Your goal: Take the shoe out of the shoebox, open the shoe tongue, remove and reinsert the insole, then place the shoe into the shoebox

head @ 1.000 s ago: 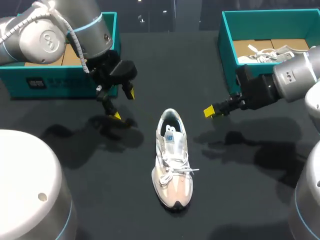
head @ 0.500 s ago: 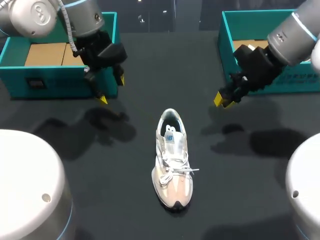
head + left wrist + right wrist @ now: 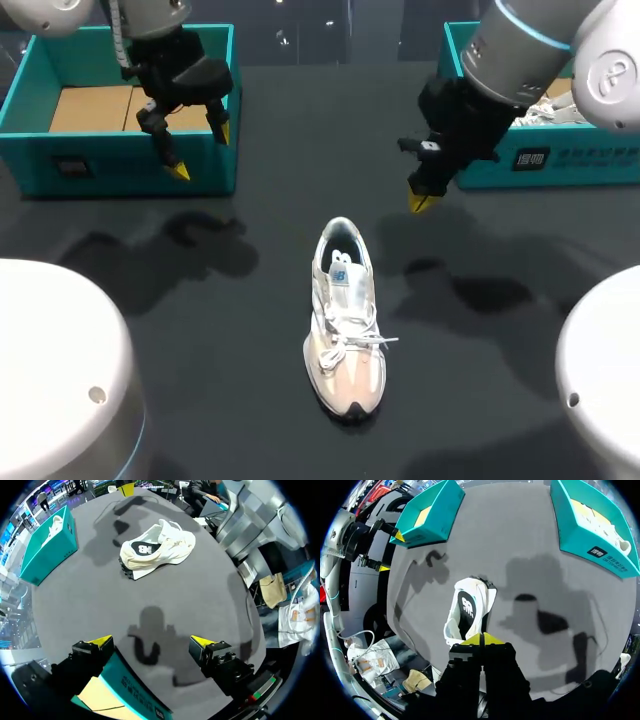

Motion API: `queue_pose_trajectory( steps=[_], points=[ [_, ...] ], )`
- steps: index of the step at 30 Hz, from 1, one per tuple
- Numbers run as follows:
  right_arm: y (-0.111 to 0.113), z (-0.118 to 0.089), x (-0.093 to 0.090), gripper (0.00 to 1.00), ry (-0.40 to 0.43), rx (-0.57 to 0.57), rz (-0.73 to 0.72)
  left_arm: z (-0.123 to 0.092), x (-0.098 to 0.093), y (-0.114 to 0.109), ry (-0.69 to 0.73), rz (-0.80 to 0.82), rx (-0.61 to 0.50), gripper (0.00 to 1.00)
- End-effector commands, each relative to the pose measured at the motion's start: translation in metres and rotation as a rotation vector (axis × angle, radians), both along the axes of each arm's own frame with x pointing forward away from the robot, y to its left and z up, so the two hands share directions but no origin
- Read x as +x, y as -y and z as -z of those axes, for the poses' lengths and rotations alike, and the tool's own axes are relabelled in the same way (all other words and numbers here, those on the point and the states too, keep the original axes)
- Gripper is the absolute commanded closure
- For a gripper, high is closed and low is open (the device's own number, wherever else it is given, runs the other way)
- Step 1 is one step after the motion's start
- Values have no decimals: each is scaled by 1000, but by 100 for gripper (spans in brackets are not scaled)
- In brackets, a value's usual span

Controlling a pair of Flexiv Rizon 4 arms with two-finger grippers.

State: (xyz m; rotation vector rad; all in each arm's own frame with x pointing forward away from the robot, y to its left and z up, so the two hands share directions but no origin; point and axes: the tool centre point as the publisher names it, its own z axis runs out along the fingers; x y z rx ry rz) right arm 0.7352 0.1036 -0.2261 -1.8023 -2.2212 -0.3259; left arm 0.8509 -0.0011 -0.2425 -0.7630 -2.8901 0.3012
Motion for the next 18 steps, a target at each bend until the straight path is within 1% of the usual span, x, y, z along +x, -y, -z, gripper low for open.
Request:
queue_pose_trajectory(
  steps=[1, 4, 5, 8, 14, 15, 18],
  points=[
    [0, -3, -3, 100, 20, -79, 4, 0, -2, -1, 3, 0, -1, 0],
    [0, -3, -3, 100, 20, -79, 4, 0, -2, -1, 3, 0, -1, 0],
    [-11, 2, -1, 100, 40, -71, 13, 1, 1, -3, 3, 18, 1, 0],
    [-35, 12, 2, 100, 57, -87, 41, -1, 10, -15, 18, 72, -5, 0],
    [-67, 27, -3, 100, 83, -127, 94, -4, 25, -44, 27, 177, -9, 0],
    [-71, 29, -4, 100, 88, -141, 104, -4, 27, -48, 32, 200, -7, 0],
    [-81, 36, -6, 100, 80, -275, 219, -9, 34, -61, 64, 264, -19, 0]
  ],
)
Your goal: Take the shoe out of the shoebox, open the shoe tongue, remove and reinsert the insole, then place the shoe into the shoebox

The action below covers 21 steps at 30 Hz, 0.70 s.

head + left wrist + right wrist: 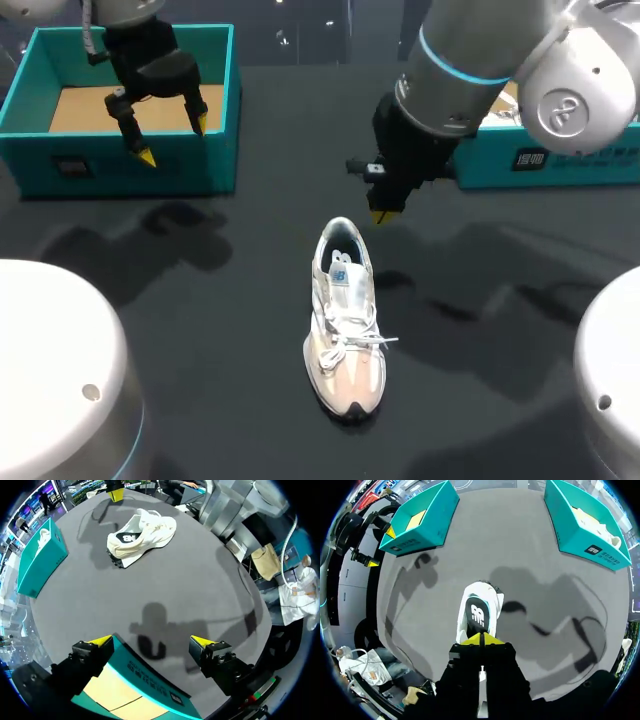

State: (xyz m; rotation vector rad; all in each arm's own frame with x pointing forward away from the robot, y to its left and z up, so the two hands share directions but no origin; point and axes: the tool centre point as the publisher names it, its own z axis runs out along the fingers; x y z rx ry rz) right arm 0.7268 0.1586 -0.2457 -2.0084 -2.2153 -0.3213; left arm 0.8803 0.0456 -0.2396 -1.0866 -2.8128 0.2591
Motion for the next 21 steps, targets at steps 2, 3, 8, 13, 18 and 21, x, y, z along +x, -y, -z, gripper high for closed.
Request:
queue_pose_trajectory(
  steps=[2, 3, 8, 13, 18, 21],
  points=[
    [-30, 18, 0, 100, 24, -183, 122, -6, 5, -14, 16, 47, -21, 0],
    [-30, 18, 0, 100, 24, -183, 122, -6, 5, -14, 16, 47, -21, 0],
    [-30, 18, 0, 100, 24, -183, 122, -6, 5, -14, 16, 47, -21, 0],
    [-30, 18, 0, 100, 24, -183, 122, -6, 5, -14, 16, 47, -21, 0],
    [-48, 36, 11, 100, 33, -300, 116, -6, 5, -14, 16, 47, -21, 0],
    [-49, 54, 12, 100, 58, -334, 120, -6, 5, -14, 16, 47, -21, 0]
  ],
)
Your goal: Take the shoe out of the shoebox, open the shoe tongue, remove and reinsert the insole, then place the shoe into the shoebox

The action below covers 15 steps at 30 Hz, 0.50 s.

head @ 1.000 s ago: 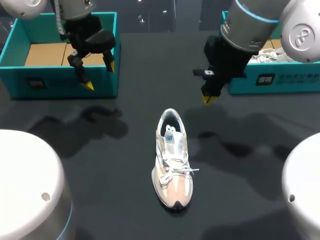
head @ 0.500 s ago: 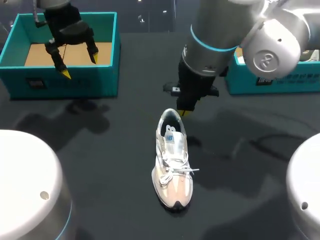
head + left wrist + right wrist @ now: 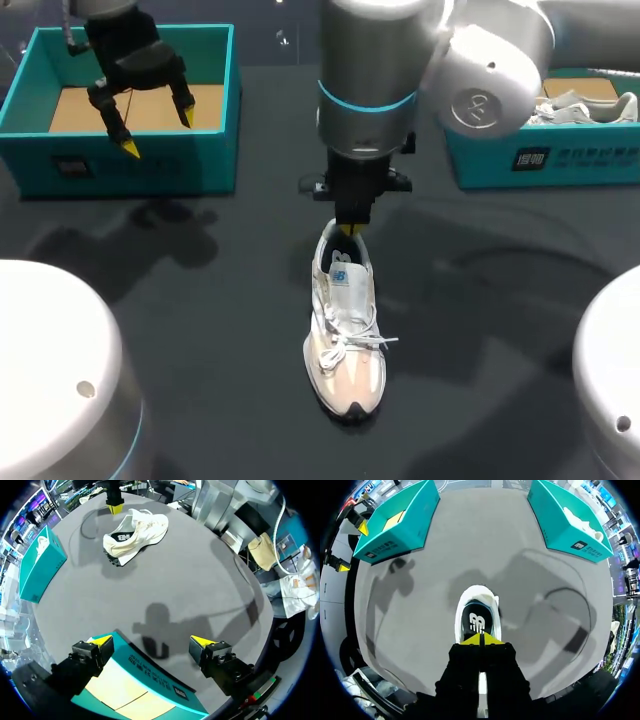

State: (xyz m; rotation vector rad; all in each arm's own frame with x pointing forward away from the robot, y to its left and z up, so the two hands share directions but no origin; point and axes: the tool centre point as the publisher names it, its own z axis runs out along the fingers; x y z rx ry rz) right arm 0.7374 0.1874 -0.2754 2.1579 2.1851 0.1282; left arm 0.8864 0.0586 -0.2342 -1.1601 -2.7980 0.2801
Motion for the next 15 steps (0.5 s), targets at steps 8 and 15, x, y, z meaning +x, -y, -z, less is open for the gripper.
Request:
queue_pose_trajectory(
  steps=[8, 15],
  points=[
    [-18, 27, 2, 100, -14, -138, 62, 0, -2, -1, 4, 0, 0, 0],
    [-18, 43, 7, 100, 13, -166, 42, 0, -2, -1, 4, 0, 0, 0]
  ],
)
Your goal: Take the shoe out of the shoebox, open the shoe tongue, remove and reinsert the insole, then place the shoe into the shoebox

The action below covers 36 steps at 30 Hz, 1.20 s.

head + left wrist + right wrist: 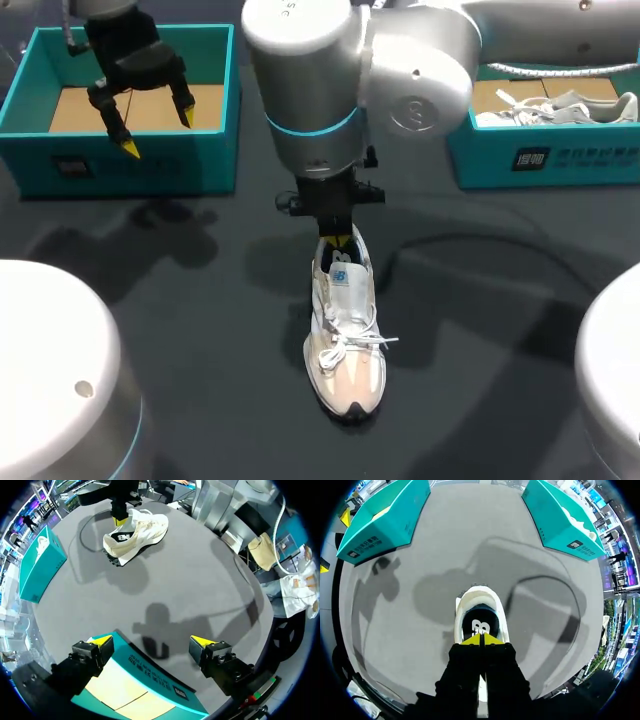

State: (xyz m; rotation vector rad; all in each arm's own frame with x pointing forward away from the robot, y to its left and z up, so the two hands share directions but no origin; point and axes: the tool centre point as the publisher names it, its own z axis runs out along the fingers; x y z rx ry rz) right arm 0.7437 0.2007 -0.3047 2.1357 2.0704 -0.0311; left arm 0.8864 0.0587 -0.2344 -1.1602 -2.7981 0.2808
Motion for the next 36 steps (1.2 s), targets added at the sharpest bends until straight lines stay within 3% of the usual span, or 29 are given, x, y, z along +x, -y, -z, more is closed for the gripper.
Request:
queue_pose_trajectory(
  steps=[1, 14, 20, 31, 36],
  points=[
    [-4, 19, 2, 100, 14, -42, -4, -1, -2, -1, 4, 0, 1, 0],
    [2, 52, 2, 100, 22, -134, 41, -1, -2, -1, 4, 0, 1, 0],
    [4, 68, 3, 100, 16, -110, 48, -1, -2, -1, 4, 0, 1, 0],
    [4, 50, -9, 100, 29, -204, 69, -1, -2, -1, 4, 0, 1, 0],
    [9, 52, -13, 100, 11, -256, 80, -1, -2, -1, 4, 0, 1, 0]
  ],
)
